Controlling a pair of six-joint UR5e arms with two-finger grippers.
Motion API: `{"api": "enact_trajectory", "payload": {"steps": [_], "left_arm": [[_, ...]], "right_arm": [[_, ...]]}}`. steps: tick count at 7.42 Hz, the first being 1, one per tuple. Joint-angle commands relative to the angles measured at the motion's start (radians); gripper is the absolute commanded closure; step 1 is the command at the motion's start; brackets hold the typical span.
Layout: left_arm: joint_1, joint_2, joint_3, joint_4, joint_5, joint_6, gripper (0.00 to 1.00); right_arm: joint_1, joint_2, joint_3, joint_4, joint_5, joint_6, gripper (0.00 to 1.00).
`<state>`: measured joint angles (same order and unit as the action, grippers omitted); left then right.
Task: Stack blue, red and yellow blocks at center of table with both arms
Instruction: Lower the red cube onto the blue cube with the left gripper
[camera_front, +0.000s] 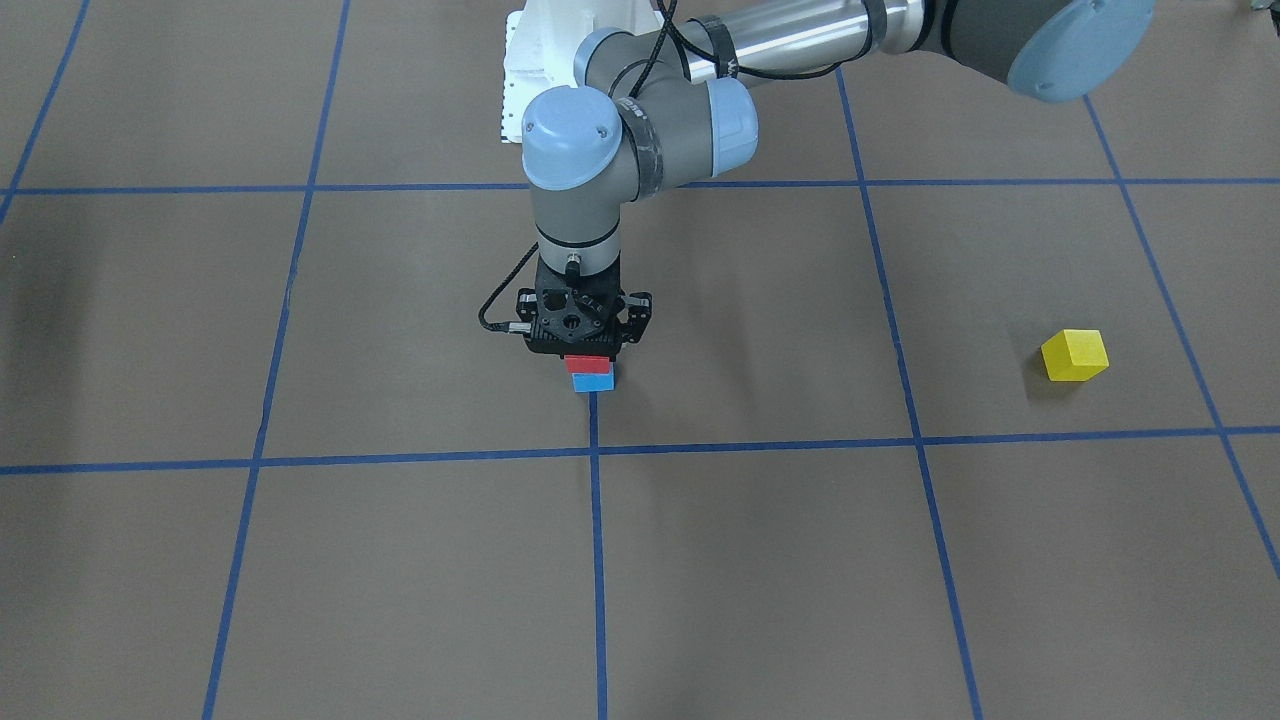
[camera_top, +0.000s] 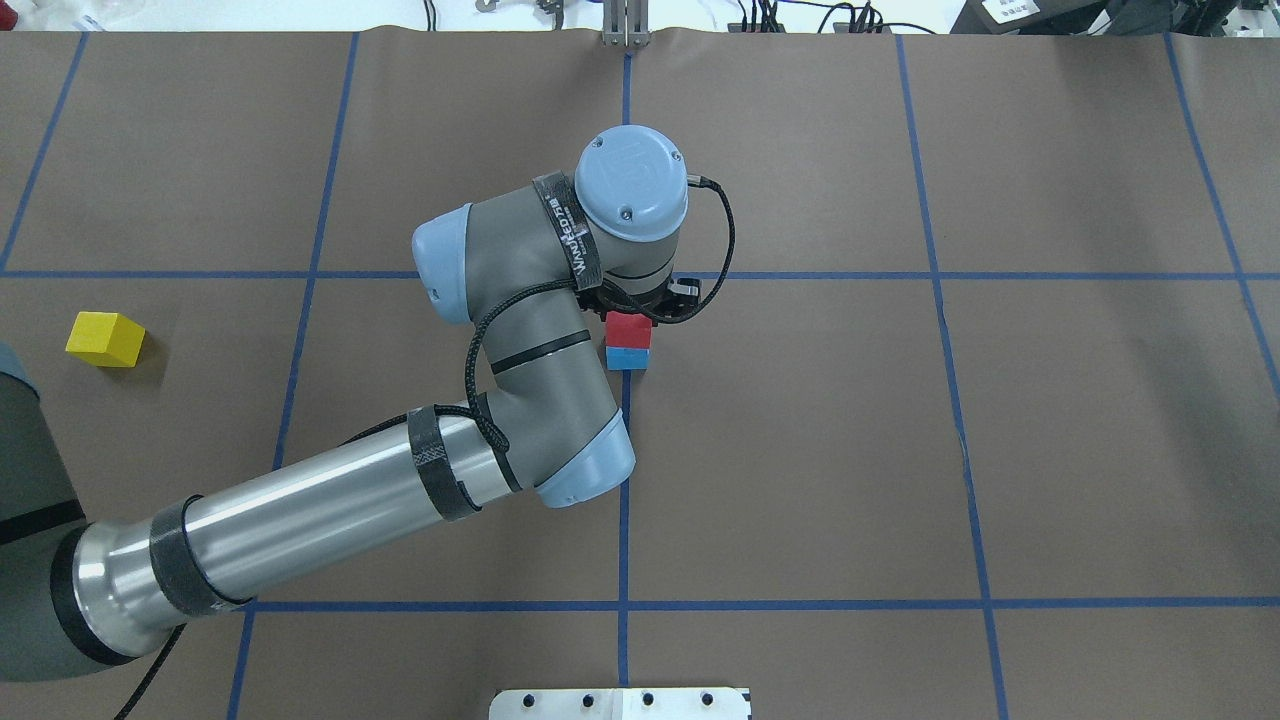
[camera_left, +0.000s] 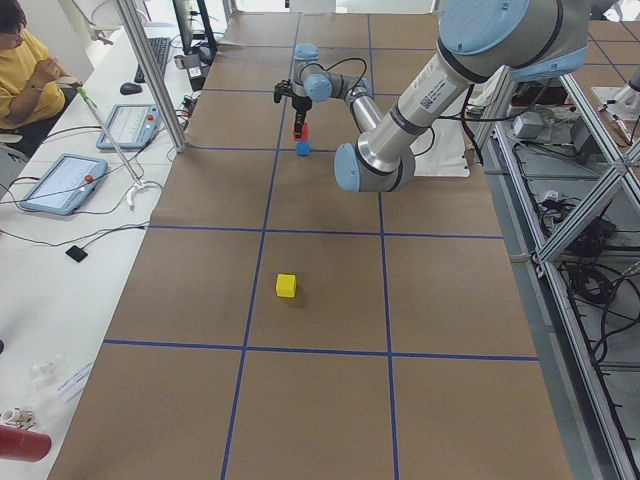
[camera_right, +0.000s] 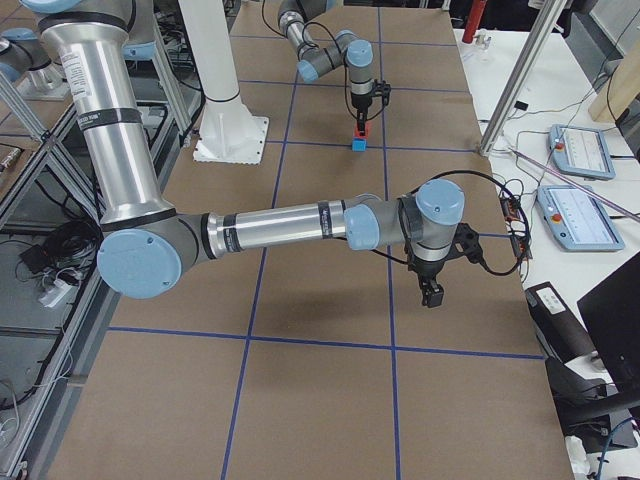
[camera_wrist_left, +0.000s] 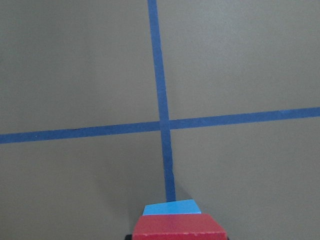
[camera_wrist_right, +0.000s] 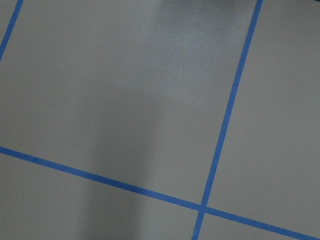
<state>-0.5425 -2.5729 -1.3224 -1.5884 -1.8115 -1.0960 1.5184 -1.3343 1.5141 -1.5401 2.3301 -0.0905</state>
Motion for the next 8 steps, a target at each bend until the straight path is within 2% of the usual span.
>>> {"api": "enact_trajectory", "payload": {"steps": [1,4,8], "left_arm": [[0.003,0.005,0.002,-0.001,0.000,-0.004,1.00],[0.003,0.005,0.000,-0.001,0.000,-0.061,1.00],[0.003,0.005,0.000,-0.002,0.000,-0.058,0.85]], "right_arm": [[0.000,0.001,0.000,0.000,0.000,0.000,0.00],[0.000,0.001,0.000,0.000,0.000,0.000,0.00],[0.000,0.001,0.000,0.000,0.000,0.000,0.00]]}}
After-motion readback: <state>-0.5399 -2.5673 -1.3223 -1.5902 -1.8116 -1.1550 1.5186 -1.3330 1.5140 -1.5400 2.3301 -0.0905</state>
